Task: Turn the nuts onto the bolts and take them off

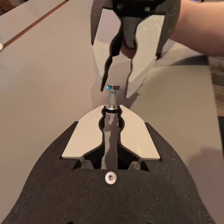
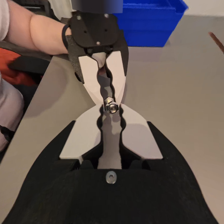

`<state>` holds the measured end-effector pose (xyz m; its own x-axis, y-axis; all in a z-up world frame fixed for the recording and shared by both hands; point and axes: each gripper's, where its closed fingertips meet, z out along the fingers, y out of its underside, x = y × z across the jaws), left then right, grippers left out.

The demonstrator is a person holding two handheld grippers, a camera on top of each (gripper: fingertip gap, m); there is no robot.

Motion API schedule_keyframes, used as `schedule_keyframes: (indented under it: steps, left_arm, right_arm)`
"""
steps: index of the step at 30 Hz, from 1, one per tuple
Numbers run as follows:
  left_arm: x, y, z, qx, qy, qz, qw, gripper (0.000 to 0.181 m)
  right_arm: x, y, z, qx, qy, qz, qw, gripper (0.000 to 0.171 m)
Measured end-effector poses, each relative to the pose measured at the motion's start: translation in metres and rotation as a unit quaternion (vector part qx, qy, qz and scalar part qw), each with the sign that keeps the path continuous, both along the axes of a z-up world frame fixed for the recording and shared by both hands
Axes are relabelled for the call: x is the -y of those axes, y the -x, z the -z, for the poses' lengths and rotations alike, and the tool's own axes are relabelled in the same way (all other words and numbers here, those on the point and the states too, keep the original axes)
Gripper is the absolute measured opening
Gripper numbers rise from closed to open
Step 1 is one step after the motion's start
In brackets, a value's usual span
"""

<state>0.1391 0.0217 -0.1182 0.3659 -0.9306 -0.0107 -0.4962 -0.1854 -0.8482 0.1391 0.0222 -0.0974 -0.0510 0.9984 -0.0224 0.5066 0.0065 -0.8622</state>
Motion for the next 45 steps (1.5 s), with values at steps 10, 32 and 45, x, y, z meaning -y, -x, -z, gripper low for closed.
schedule_keyframes:
  steps: [10, 32, 45]
  left_arm:
    - [-0.02, 0.012, 0.009, -0.077, -0.085, -0.065, 0.991, 0.018]
    - [-0.009, 0.008, -0.004, -0.028, -0.05, -0.044, 0.997, 0.018]
    - [0.017, -0.004, -0.006, 0.0, -0.002, 0.033, 0.999, 0.018]
  right_arm:
    - [-0.012, 0.006, 0.017, 0.009, 0.337, 0.205, 0.919, 0.029]
    - [-0.008, 0.0, -0.005, -0.015, 0.239, 0.154, 0.959, 0.043]
    - [0.017, -0.008, 0.0, 0.042, -0.003, -0.042, 0.998, 0.017]
